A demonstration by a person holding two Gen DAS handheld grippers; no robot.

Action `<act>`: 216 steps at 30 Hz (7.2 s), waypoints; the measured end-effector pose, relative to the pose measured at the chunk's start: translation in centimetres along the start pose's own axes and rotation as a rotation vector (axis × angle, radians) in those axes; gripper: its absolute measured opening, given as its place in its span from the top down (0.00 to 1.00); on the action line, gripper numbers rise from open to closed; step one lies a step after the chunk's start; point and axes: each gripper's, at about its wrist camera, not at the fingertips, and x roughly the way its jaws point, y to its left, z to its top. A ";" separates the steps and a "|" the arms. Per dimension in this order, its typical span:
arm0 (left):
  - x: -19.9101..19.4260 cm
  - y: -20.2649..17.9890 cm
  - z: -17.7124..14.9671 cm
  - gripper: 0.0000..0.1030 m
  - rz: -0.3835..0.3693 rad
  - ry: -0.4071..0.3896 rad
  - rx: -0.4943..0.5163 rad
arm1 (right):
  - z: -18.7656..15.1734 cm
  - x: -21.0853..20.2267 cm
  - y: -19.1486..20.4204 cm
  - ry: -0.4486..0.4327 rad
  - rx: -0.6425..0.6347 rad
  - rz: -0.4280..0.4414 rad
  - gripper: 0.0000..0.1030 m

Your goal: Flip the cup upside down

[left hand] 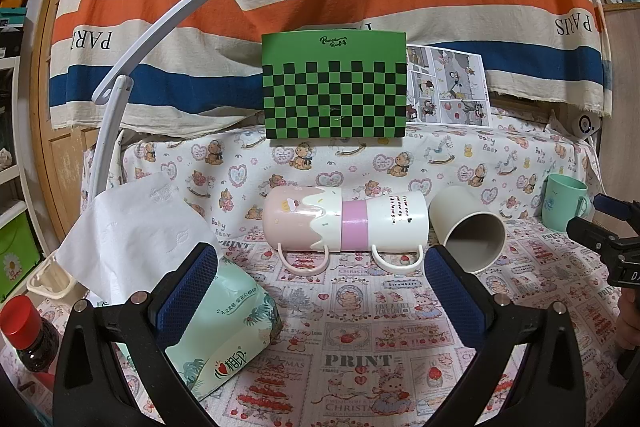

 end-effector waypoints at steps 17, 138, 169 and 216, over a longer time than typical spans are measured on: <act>0.0 0.2 -0.1 0.00 0.001 -0.003 0.004 | 0.0 0.2 -0.1 0.004 0.002 0.002 0.00; -0.1 0.5 0.0 0.00 0.006 0.003 0.005 | 0.8 -1.1 0.3 -0.032 -0.084 0.088 0.00; 0.8 0.5 -0.2 0.00 -0.059 0.129 -0.005 | -0.3 -0.3 -1.9 -0.027 0.013 0.045 0.00; 13.3 -11.5 2.5 0.25 -0.220 0.905 -0.174 | -0.2 0.2 -4.5 -0.021 0.126 -0.114 0.00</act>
